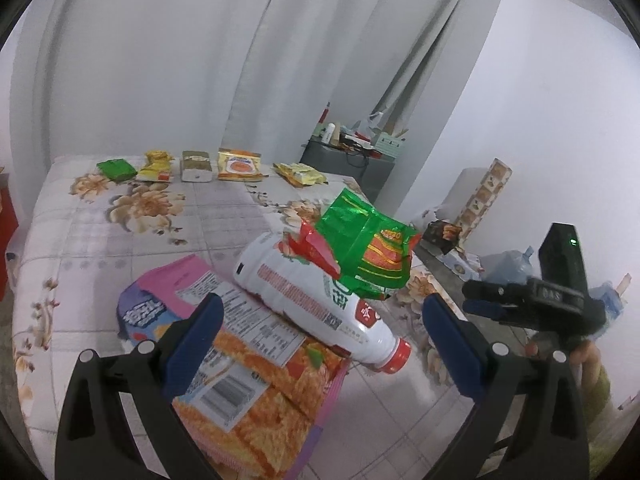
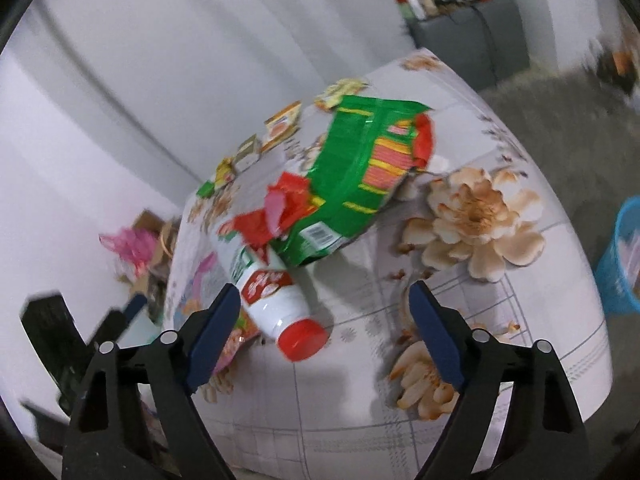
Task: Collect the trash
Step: 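Move both tools back to the table toward the green snack bag, then grasp the green snack bag with the right gripper while the left gripper grasps the red wrapper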
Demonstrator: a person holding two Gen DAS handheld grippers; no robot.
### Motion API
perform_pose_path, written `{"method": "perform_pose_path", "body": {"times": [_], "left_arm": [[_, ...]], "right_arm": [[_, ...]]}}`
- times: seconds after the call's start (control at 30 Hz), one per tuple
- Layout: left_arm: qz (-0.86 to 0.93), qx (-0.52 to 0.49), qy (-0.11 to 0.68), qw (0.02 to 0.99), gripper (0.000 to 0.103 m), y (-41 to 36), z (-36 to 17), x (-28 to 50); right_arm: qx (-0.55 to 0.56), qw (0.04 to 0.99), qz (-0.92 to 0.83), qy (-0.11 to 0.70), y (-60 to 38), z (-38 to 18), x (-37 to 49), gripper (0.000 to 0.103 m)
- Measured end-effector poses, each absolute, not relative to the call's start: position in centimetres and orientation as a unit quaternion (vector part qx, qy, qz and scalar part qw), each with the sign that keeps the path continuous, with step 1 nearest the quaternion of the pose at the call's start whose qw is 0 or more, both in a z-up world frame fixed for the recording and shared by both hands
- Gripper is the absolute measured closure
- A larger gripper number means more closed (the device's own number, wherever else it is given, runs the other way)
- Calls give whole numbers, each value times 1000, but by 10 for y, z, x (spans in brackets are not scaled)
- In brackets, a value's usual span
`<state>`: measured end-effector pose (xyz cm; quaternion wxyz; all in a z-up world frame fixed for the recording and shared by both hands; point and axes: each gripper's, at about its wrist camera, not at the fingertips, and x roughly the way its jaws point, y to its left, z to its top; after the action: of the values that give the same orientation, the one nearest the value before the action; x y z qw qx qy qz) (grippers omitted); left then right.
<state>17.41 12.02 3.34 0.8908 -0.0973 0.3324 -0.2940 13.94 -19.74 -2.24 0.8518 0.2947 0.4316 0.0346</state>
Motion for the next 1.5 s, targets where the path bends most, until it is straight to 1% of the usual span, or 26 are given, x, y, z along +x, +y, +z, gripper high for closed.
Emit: {"method": "perform_pose_path", "body": {"times": [0.2,0.3,0.33,0.47,0.53,0.57,0.6,0.63,0.67,0.7,0.73,0.77,0.83,0.93,1.03,1.13,1.33,1.47,1.5], "left_arm": [[-297,-95,337,888,6,111,32,183],[-296,-97,336,889,6,107,34,184],[-296,-97,336,889,6,106,34,184],[-293,-92,337,890,6,100,35,183],[-293,-91,341,889,6,97,35,183],[-293,-90,343,888,6,96,35,183],[-294,-91,346,886,6,94,34,184],[-294,-91,348,885,6,93,33,185],[-295,-92,349,885,6,92,34,185],[-295,-92,349,885,7,91,34,185],[-295,-91,350,885,7,89,34,185],[-294,-90,349,885,7,87,34,185],[-294,-88,349,886,7,85,34,185],[-293,-87,349,886,7,83,34,185],[-293,-85,351,885,7,81,34,186],[-295,-83,349,886,7,79,36,186],[-303,-70,348,884,7,72,41,188],[-310,-56,341,886,7,63,48,193],[-312,-53,341,885,8,61,50,195]], "right_arm": [[399,809,32,430,-245,-49,170,37],[456,772,59,438,-256,-70,190,43],[467,762,63,445,-256,-76,195,46],[474,746,74,462,-246,-91,210,53],[485,738,80,462,-243,-97,215,61],[488,737,77,462,-242,-100,218,63],[489,736,76,462,-243,-101,221,70],[491,735,76,461,-243,-103,224,79],[489,736,76,461,-242,-103,227,83],[485,739,74,461,-241,-103,229,92],[479,744,74,461,-240,-101,230,98],[467,752,76,459,-238,-97,232,100],[421,786,81,446,-228,-77,231,103],[372,821,87,425,-219,-52,227,103],[337,851,84,394,-222,-25,217,103],[323,865,71,376,-240,-9,199,103],[317,867,33,383,-274,-6,161,103],[349,847,35,398,-299,-15,128,103],[354,844,36,402,-305,-17,123,103]]}}
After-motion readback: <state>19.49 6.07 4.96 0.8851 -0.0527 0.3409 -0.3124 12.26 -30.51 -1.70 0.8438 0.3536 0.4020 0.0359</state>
